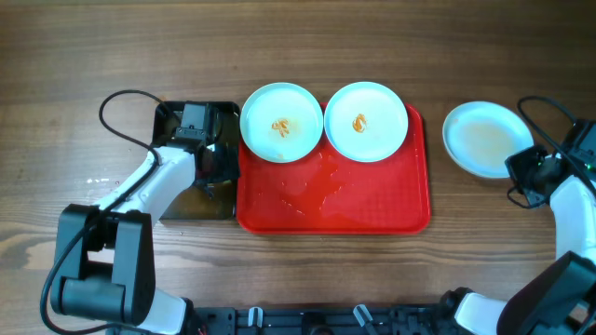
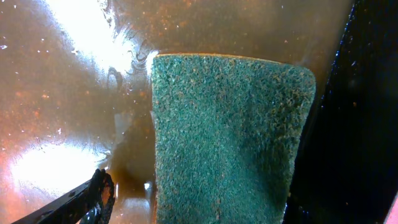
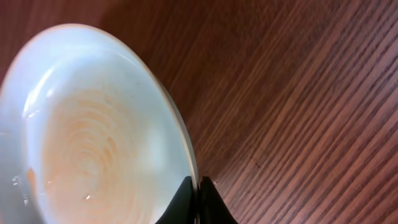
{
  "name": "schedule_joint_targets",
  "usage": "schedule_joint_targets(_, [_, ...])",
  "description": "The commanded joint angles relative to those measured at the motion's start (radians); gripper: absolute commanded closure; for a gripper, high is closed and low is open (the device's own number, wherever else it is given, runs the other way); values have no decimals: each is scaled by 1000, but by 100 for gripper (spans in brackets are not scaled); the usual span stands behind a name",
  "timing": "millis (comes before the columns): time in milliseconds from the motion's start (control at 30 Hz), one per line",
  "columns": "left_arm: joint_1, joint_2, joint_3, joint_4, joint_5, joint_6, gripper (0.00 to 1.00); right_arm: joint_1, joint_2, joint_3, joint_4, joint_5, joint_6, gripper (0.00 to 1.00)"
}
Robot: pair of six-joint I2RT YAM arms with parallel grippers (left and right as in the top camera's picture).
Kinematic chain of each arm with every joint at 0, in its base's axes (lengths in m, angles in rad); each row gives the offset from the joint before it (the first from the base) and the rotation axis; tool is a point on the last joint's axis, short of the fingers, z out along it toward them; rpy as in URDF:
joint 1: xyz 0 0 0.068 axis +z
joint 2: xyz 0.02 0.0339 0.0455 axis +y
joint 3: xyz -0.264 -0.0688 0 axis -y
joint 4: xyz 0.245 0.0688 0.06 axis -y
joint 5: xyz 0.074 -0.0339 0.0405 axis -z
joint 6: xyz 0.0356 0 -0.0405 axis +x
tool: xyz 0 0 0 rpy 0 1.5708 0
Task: Clean dirty plates on tray and stack at the side
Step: 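Lift the cleaned front plate with the right gripper and place it right of the tray, then pull the right-rear plate toward the tray front with the right gripper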
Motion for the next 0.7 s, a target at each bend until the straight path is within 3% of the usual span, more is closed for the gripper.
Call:
schedule_joint_targets(0, [-3, -17, 1, 3, 29, -2, 14, 0, 23, -5, 2, -12, -8, 86])
schedule_joint_targets(67, [-3, -17, 1, 3, 29, -2, 14, 0, 23, -5, 2, -13, -7, 71])
schedule_joint_targets(133, [-3, -17, 1, 3, 29, -2, 14, 0, 23, -5, 6, -70, -40, 62])
schedule_joint_targets(267, [-3, -17, 1, 4, 29, -2, 13, 31, 23, -5, 92, -409, -274, 54])
schedule_joint_targets(333, [-3, -17, 1, 4, 29, -2, 13, 82, 23, -5, 96, -462, -326, 53])
schedule_joint_targets(467, [-3, -17, 1, 4, 29, -2, 13, 253, 23, -5, 100, -430, -403, 52])
schedule_joint_targets(600, [-3, -17, 1, 3, 29, -2, 13, 430, 40, -5, 129, -268, -394, 50])
schedule_joint_targets(667, [-3, -17, 1, 3, 29, -2, 13, 496, 66, -5, 139, -143, -307, 50])
